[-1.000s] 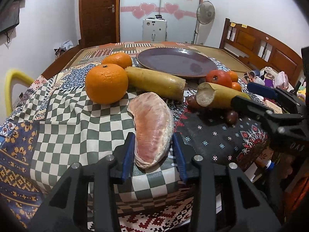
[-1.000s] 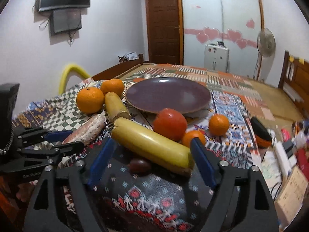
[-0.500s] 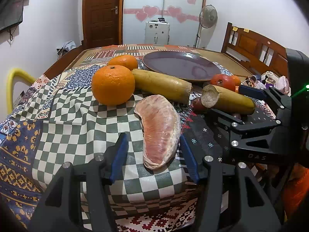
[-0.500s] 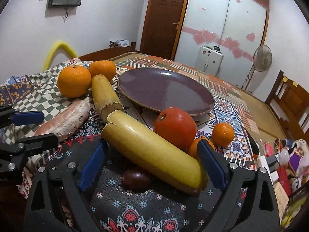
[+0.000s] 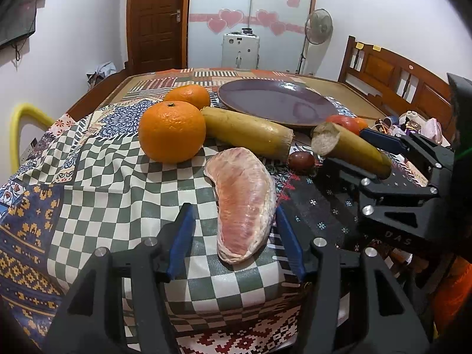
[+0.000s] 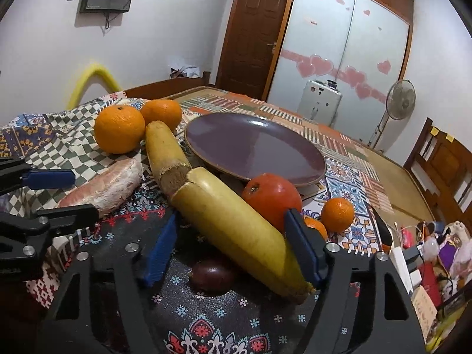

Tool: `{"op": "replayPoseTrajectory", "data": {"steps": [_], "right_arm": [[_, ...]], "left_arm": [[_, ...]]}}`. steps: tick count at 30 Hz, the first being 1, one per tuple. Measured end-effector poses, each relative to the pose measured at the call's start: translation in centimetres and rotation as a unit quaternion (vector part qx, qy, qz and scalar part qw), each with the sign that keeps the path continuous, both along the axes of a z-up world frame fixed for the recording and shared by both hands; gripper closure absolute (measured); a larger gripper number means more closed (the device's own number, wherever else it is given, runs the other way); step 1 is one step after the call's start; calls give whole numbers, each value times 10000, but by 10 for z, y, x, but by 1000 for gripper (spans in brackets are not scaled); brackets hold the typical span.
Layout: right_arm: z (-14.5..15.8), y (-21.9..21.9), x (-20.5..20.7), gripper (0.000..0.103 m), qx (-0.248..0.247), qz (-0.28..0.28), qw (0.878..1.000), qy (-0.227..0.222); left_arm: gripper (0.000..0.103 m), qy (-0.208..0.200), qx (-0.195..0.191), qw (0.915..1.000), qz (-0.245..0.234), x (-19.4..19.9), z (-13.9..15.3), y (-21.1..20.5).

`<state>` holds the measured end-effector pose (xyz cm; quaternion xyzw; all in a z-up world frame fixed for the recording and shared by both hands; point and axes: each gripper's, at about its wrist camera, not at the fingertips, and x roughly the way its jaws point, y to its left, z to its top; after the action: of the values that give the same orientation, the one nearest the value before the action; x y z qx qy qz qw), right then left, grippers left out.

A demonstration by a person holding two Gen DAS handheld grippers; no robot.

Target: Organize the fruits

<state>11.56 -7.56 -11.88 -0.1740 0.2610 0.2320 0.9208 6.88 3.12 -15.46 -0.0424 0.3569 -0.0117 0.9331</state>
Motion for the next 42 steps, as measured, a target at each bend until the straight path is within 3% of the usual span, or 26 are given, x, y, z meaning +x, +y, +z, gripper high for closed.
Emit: {"op": "replayPoseTrajectory", "data": {"steps": [5,13,14,15,16,21,28,31,33,34,38,42], "right_arm": [[10,-12,6,66,438,78,9987,248],[13,-18,4,73,708,114,9969,308],[14,-20,3,77,754,114,9967,286],[17,-23,2,99,823,120,9962,257],[22,-27,3,103,878,68,9958,243],[32,-38,12,102,1129,94,9930,342],[20,-45,9,96,1058,274,9925,553],[14,-52,7,81,935,198,9940,538],[10,-59,6,61,911,126,9944,527],[8,-63,6,58,901,101,9945,532],[4,-71,4,57,813,173,9948,589],[0,-68,8,57,792,287,9941,687]], "left_arm": [[46,-24,-5,10000,11,3,2,-1],[46,-59,1,10000,25,5,4,-1],[46,-59,-1,10000,24,5,4,-1],[46,-60,0,10000,21,5,4,-1],[46,-59,2,10000,10,7,5,-1],[46,-57,44,10000,-45,13,6,-6],[46,26,66,10000,-57,20,0,-10],[46,76,108,9999,-59,25,-2,-11],[46,92,113,9999,-31,27,-4,-11],[46,99,101,9999,-19,28,-6,-10],[47,25,197,9998,40,28,-8,-12],[57,-34,204,9998,38,28,-9,-15]]}}
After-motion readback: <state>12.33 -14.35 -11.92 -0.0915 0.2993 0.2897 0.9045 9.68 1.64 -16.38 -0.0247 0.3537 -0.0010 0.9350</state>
